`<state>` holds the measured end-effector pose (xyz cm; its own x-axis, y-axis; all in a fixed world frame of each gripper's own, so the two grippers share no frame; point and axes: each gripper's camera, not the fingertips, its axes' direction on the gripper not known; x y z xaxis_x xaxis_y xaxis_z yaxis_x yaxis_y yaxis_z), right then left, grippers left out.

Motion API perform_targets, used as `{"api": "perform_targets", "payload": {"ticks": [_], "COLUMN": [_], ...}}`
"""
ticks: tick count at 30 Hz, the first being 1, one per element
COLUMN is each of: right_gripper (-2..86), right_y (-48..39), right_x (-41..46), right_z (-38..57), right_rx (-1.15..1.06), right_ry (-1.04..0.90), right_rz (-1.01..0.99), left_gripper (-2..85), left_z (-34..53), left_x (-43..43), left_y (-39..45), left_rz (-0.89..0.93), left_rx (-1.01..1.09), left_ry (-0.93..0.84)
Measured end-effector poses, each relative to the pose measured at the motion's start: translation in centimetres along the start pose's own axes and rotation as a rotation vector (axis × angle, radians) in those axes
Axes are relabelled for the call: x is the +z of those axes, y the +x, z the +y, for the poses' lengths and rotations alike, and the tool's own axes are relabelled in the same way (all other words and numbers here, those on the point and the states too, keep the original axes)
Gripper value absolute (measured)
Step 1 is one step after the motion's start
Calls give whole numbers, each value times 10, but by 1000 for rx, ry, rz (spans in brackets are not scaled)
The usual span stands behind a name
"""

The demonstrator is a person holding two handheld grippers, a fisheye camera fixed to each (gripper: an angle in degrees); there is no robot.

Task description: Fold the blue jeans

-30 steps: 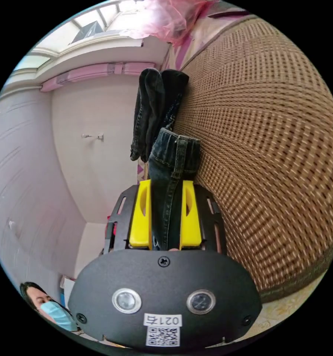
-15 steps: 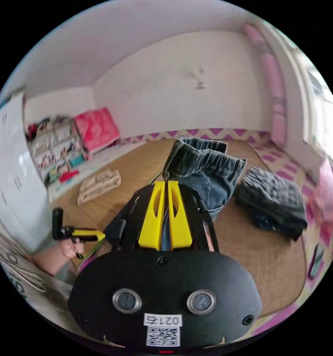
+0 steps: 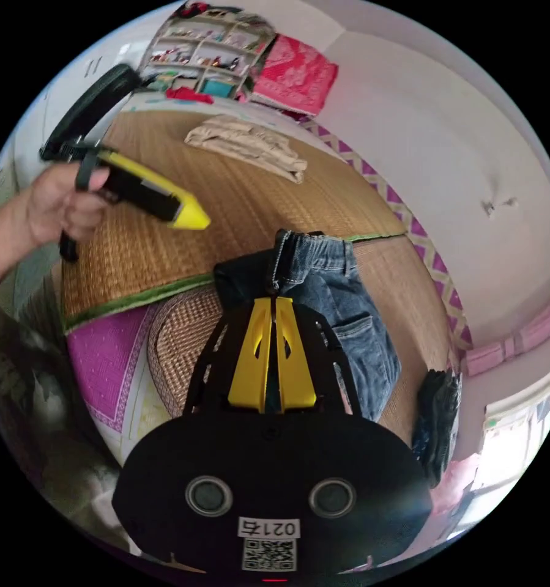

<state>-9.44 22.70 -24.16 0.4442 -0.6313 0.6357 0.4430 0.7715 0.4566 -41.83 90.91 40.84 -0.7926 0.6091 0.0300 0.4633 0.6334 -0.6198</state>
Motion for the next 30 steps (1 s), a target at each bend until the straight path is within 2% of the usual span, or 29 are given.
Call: {"api": "perform_targets", "payload": {"ticks": [4, 7, 9, 11, 12, 13, 16, 17, 18, 22, 25, 28, 30], "right_gripper": [8, 43, 61, 66, 65, 64, 27, 12, 5, 2, 11, 51, 78], "right_y": [-5, 28, 64, 92, 108, 116, 141, 144, 152, 174, 223, 287, 337], "right_x": [10, -11, -29, -38, -43, -43, -8, 9, 8, 15, -7, -8, 31], "right_z": [-2, 9, 36, 65, 87, 98, 144, 158, 166, 166, 203, 255, 289], "right_rx": [-2, 97, 245, 375, 452, 491, 587, 589, 614, 552, 736, 960, 1085], "right_ry": [25, 102, 172, 187, 182, 171, -39, -37, -1, -55, 109, 228, 218], "right_rz": [70, -138, -223, -175, -123, -96, -75, -144, -151, -158, -189, -275, -461], "left_gripper": [-6, 7, 21, 17, 9, -1, -8, -8, -9, -7, 2, 50, 75], "left_z": [-20, -45, -61, -71, -69, -62, -46, -44, -44, -39, -32, -32, -33], "left_x": [20, 49, 78, 127, 139, 152, 152, 154, 155, 154, 125, 114, 121], "left_y": [-4, 12, 18, -2, -13, -37, -83, -86, -86, -85, -90, -105, -120], "left_rz": [87, 121, 103, -101, -149, -111, 54, 56, 45, 13, 51, 62, 77], "left_rx": [-1, 101, 156, 115, 78, 37, -127, -130, -124, -96, -119, -141, -164], "left_ry": [57, 38, -28, -209, -264, -308, -241, -240, -241, -202, -97, -116, -164]}}
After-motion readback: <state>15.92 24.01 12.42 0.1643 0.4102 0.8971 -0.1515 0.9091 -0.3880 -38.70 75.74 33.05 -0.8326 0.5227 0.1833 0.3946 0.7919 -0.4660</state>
